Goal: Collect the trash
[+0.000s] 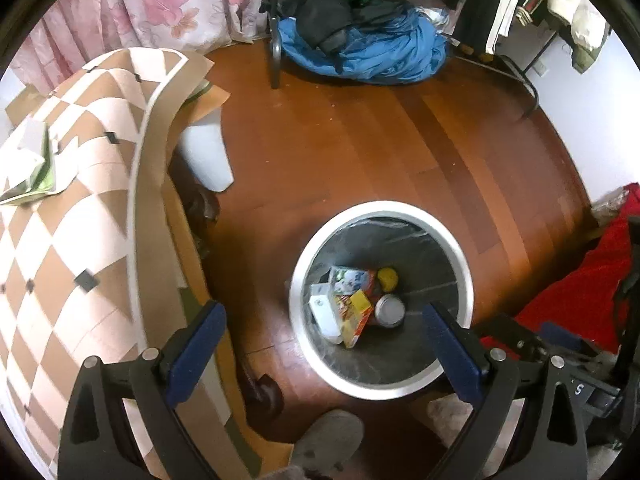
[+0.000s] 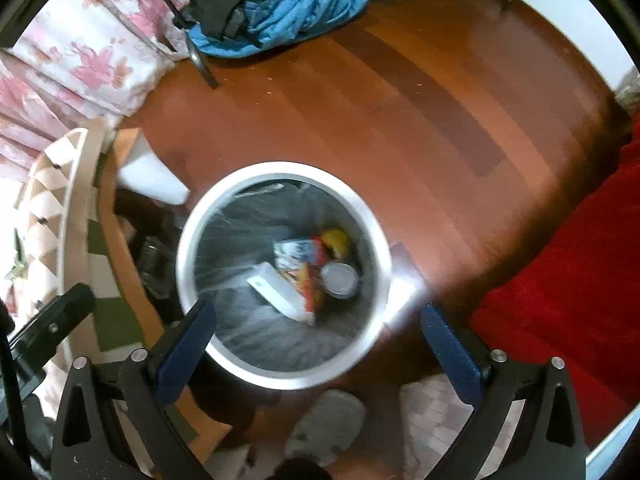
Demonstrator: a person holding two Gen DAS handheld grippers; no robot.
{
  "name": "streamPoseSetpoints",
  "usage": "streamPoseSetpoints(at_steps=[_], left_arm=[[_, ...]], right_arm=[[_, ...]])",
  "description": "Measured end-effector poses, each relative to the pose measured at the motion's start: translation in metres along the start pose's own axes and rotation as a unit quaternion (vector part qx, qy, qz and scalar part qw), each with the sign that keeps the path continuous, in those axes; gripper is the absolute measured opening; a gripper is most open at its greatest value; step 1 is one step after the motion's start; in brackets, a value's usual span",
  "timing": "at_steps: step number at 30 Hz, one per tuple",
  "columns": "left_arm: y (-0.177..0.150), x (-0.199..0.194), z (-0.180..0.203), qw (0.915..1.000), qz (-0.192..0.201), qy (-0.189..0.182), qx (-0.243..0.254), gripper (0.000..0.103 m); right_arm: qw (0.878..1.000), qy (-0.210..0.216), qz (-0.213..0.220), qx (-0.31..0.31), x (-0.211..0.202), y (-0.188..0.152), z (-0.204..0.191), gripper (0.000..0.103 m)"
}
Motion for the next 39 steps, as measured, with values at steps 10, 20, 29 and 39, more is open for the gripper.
streamPoseSetpoints(at_steps=[10,20,29,39], left_arm=[[-0.001,-0.034,0.013,0.9990,0.021,0.022,0.032,0.100],[-0.007,-0.097,0.022,0.9968,0.054,0.022,0.054,0.100],[-0.010,-0.179,0.022,0.9913,0.106,0.025,0.074,0.100],[0.004,-0.267,-0.062,0.9837,0.171,0.053,0.021,0.100]], right_arm=[[0.998,-0.056,0.003,-0.026,-0.028,-0.019,0.008,0.103],[0.997,-0.067,0.033,-0.033,-0.100,-0.032,0.007,0.103],[0.995,-0.042,0.085,-0.010,-0.194,-0.049,-0.002,0.103],[0.987,0.011,0.160,-0.018,-0.302,-0.051,-0.068,0.103]])
Point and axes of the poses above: each gripper's, at about its wrist camera, not at the fingertips, and x roughly the way its jaws point, z to its right, y to its top, the point moved 8 cm from there along x, roughly the way its jaws point, and after that the axes turned 9 degrees about -y, right-handed, at the moved point
